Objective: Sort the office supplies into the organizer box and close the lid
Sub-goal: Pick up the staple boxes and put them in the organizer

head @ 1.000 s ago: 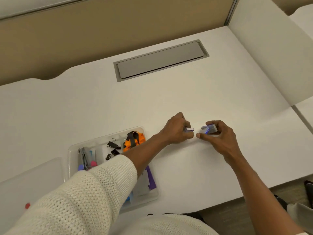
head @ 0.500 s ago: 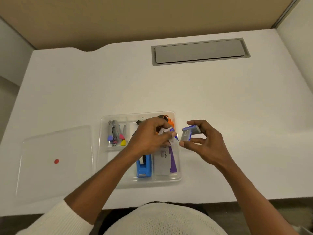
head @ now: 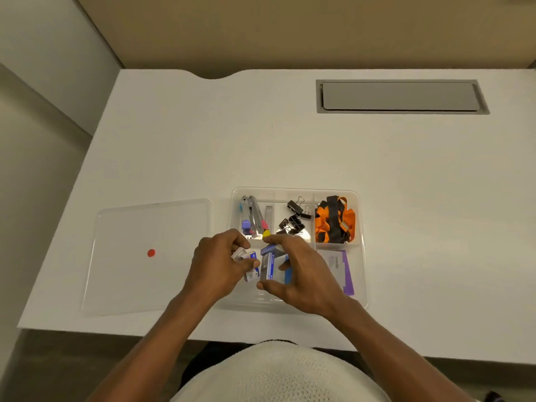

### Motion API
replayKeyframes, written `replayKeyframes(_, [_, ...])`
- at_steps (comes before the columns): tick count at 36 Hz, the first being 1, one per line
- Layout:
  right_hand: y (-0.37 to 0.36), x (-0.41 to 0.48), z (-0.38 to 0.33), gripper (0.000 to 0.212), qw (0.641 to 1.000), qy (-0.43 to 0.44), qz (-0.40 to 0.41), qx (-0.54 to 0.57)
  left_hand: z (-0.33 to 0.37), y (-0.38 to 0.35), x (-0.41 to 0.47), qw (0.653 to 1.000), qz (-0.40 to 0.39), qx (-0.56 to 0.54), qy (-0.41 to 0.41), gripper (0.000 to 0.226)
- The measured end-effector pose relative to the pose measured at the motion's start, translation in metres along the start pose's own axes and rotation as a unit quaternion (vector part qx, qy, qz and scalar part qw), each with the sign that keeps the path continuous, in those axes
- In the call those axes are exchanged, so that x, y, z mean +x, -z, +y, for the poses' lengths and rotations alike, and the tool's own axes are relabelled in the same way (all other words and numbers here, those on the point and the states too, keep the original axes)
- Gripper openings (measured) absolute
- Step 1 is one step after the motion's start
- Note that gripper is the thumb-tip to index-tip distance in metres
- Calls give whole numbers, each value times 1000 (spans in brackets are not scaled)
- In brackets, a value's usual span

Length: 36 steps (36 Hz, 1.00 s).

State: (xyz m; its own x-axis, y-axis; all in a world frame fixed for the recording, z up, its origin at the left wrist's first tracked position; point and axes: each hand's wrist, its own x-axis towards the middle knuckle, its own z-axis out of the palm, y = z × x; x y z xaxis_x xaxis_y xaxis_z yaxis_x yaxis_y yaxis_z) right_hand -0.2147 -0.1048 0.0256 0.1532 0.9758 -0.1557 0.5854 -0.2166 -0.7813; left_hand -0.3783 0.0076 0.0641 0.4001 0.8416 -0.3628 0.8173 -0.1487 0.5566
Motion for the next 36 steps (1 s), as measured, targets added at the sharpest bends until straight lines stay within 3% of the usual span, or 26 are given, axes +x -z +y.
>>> replayKeyframes(7, [-28,8,-15,80,988,33,-21,-146,-17,-9,2,989,-67,127,-32,48])
replayKeyframes(16, [-44,16,-19,78,979,33,-41,-196,-31,-2,4,990,-49,117,-57,38])
replayKeyframes(24, [-50,24,-28,37,979,39,-6,-201,-48,23,9,998,2,30,-52,22])
replayKeyframes(31, [-57,34,-52,18,991,43,31,-121,-85,55,14,995,88,-18,32,20])
replayKeyframes(36, [-68,58,-82,18,997,48,0,-67,-136,86,23,976,177,-13,129,24])
